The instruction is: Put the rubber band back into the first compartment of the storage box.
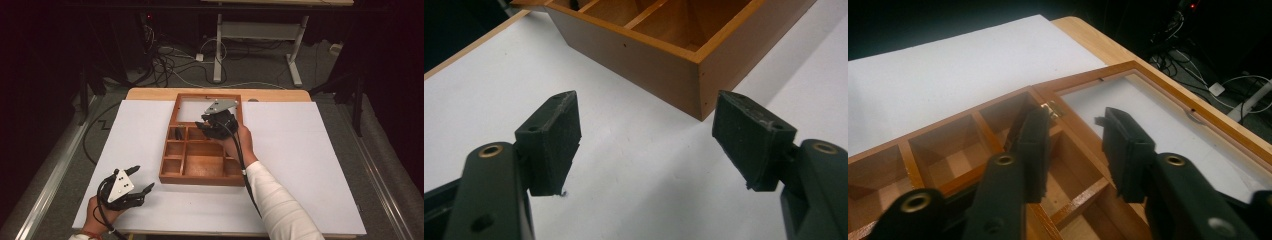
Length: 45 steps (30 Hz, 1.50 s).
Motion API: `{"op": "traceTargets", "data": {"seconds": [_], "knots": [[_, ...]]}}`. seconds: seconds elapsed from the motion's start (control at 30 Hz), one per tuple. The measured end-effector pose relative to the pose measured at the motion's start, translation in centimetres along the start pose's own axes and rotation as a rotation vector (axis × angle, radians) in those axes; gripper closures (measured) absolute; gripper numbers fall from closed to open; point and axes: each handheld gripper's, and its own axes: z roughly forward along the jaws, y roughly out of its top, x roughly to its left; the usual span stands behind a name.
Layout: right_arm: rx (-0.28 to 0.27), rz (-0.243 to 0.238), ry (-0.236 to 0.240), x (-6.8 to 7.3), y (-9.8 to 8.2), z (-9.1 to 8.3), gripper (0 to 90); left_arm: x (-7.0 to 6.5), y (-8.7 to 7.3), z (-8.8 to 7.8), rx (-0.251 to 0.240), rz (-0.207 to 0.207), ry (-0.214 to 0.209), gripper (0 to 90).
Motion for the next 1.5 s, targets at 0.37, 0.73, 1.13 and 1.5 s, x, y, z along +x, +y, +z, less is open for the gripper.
{"op": "traceTargets", "data": {"seconds": [0.37, 0.73, 1.13, 1.5], "knots": [[-0.036, 0.014, -0.078, -0.5, -0.7, -1.5, 36.5, -0.1, 0.1, 0.0, 0.007, 0.001, -0.017, 26.5], [-0.079, 0.008, -0.139, -0.6, -1.2, -3.1, 19.2, -0.1, 0.0, 0.0, 0.009, 0.002, -0.017, 26.1], [-0.113, 0.005, -0.165, -0.9, -1.6, -5.1, 16.3, -0.1, -0.1, -0.1, 0.015, 0.003, -0.013, 26.0], [-0.131, -0.027, -0.179, -0.8, -2.2, -7.0, 16.3, -0.1, -0.1, -0.1, 0.018, 0.008, -0.014, 26.0]]}}
